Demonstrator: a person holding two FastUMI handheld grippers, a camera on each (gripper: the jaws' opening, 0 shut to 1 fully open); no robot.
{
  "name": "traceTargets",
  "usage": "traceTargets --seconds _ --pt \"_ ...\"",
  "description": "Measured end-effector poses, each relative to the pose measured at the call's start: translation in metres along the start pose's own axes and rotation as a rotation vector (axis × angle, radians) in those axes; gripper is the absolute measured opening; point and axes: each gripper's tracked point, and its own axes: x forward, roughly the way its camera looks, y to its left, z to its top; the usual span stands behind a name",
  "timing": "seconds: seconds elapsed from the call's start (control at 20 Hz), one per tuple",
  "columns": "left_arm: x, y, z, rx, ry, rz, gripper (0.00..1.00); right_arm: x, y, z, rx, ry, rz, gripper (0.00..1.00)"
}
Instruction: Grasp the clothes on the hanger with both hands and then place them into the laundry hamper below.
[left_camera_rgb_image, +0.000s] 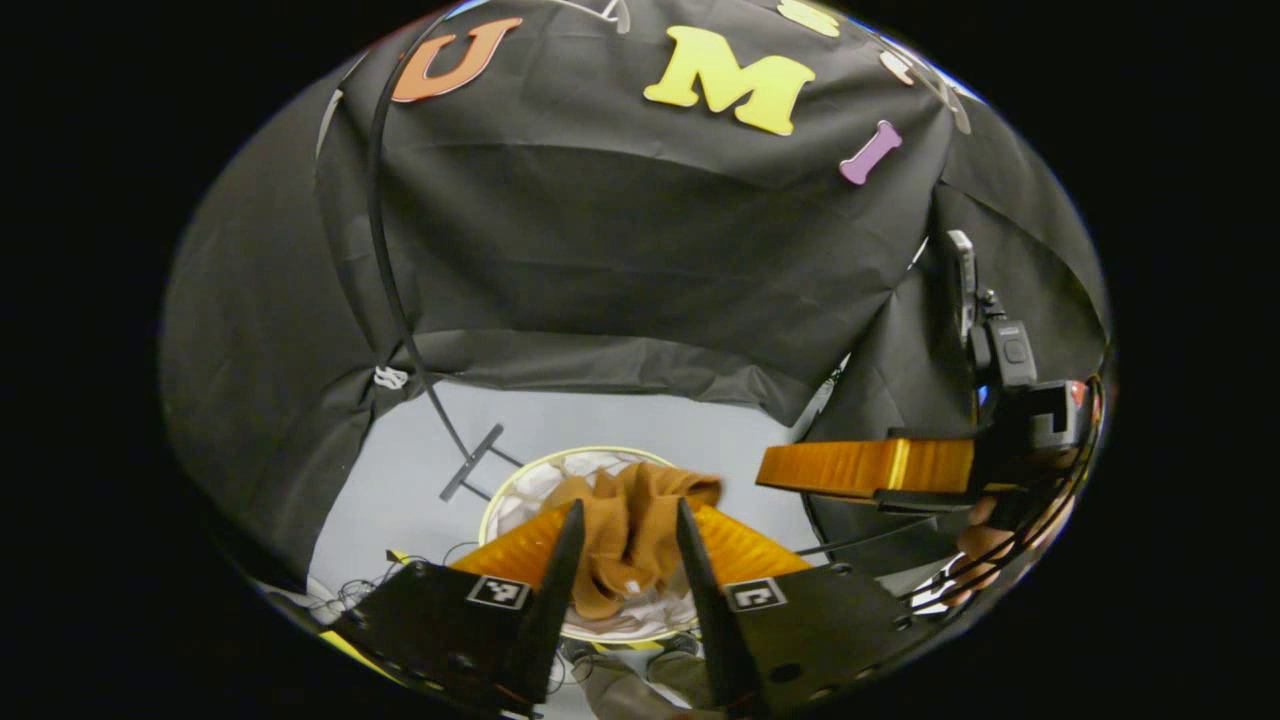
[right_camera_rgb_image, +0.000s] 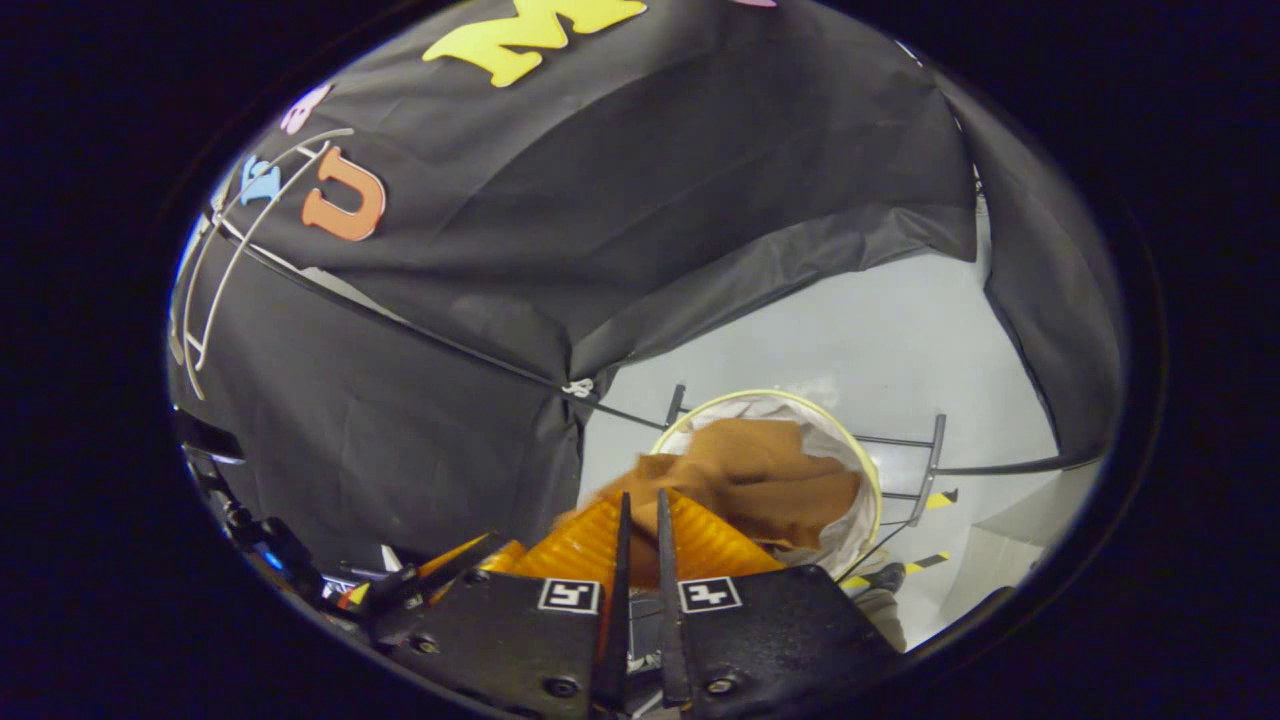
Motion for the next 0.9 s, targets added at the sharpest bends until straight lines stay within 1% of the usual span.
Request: traceTargets --seconds 0.05,0.1,0.15,0.2,0.25,0.3,0.35,0.4,0.45,0.5,0.55,0.6,0.7,0.9 --pt "0.000 0.002 -0.002 -0.008 0.011 0.009 0.58 -0.002 -0.014 0.005 -0.029 -0.008 -0.040 0.27" --pt "-0.002 0.003 -0.002 -0.017 0.018 0.018 0.72 -0.005 -0.025 0.009 -0.061 -0.017 -0.080 0.29" --pt "-0.003 0.004 -0.001 -0.025 0.020 0.027 0.86 -0.009 -0.036 0.010 -0.091 -0.023 -0.120 0.35" --pt "-0.004 0.005 0.000 -0.031 0.023 0.033 1.00 -0.014 -0.042 0.010 -0.118 -0.030 -0.150 0.39" --pt "-0.005 0.006 0.001 -0.036 0.027 0.042 0.93 -0.019 -0.049 0.012 -0.139 -0.038 -0.180 0.43" --pt "-0.006 0.008 -0.001 -0.040 0.033 0.048 0.94 -0.024 -0.050 0.015 -0.159 -0.044 -0.208 0.46" --pt "-0.007 0.009 -0.003 -0.042 0.037 0.058 1.00 -0.028 -0.054 0.016 -0.179 -0.054 -0.234 0.53" --pt "-0.008 0.012 -0.003 -0.043 0.042 0.071 0.96 -0.034 -0.062 0.017 -0.199 -0.067 -0.258 0.57" --pt "-0.010 0.013 -0.005 -0.040 0.049 0.080 0.96 -0.039 -0.066 0.020 -0.220 -0.080 -0.279 0.64" --pt "-0.014 0.014 -0.006 -0.036 0.055 0.091 0.97 -0.044 -0.069 0.024 -0.241 -0.091 -0.301 0.66" --pt "-0.016 0.014 -0.006 -0.029 0.054 0.105 0.97 -0.050 -0.070 0.025 -0.264 -0.103 -0.316 0.72" --pt "-0.019 0.015 -0.005 -0.021 0.052 0.119 0.97 -0.057 -0.070 0.028 -0.289 -0.118 -0.326 0.75" --pt "-0.027 0.010 0.000 -0.002 0.034 0.123 0.97 -0.072 -0.063 0.032 -0.336 -0.166 -0.327 0.75" --pt "-0.049 0.002 0.018 0.037 -0.037 0.135 0.97 -0.115 -0.050 0.055 -0.447 -0.297 -0.337 0.75"
